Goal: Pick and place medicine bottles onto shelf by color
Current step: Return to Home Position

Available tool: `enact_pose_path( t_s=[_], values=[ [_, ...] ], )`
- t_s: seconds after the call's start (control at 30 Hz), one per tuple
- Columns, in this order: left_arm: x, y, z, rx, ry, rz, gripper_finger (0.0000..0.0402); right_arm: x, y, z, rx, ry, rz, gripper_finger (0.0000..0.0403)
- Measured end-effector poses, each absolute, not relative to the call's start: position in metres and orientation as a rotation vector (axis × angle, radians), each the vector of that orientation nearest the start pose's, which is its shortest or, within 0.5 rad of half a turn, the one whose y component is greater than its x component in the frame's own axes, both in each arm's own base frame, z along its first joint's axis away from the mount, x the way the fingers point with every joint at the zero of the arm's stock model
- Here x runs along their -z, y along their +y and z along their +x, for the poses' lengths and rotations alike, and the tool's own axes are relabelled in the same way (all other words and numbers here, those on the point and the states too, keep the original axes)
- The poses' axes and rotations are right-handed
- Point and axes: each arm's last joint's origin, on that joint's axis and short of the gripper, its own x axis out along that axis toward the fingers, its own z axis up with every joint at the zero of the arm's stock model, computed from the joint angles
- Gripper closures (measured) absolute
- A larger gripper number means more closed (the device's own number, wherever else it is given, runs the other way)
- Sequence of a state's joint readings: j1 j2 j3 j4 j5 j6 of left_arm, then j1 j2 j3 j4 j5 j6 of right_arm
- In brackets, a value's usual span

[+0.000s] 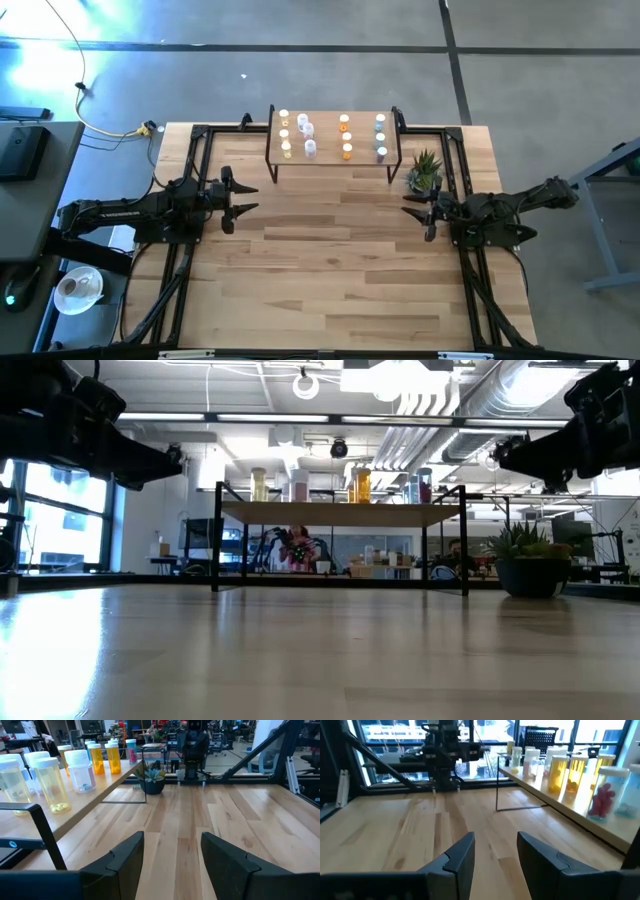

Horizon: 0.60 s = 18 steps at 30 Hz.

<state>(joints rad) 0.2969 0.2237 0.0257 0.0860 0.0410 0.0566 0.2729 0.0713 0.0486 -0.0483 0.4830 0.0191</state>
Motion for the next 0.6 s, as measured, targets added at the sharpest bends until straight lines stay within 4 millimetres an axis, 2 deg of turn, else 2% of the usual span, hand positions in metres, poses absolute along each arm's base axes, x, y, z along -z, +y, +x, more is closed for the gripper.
enact_pose_path(
  t_s=[0.37,0.6],
  values=[
    [-0.1609,0.0314,0.106,-0.259,0.128,0.033,0.0213,-0.171,0.0138,0.0955,0.17,0.057,-0.052,0.0263],
    [-0.1605,0.0314,0.106,-0.268,0.114,-0.116,0.0213,-0.171,0.013,0.0953,0.199,0.057,-0.048,0.0263]
  ],
)
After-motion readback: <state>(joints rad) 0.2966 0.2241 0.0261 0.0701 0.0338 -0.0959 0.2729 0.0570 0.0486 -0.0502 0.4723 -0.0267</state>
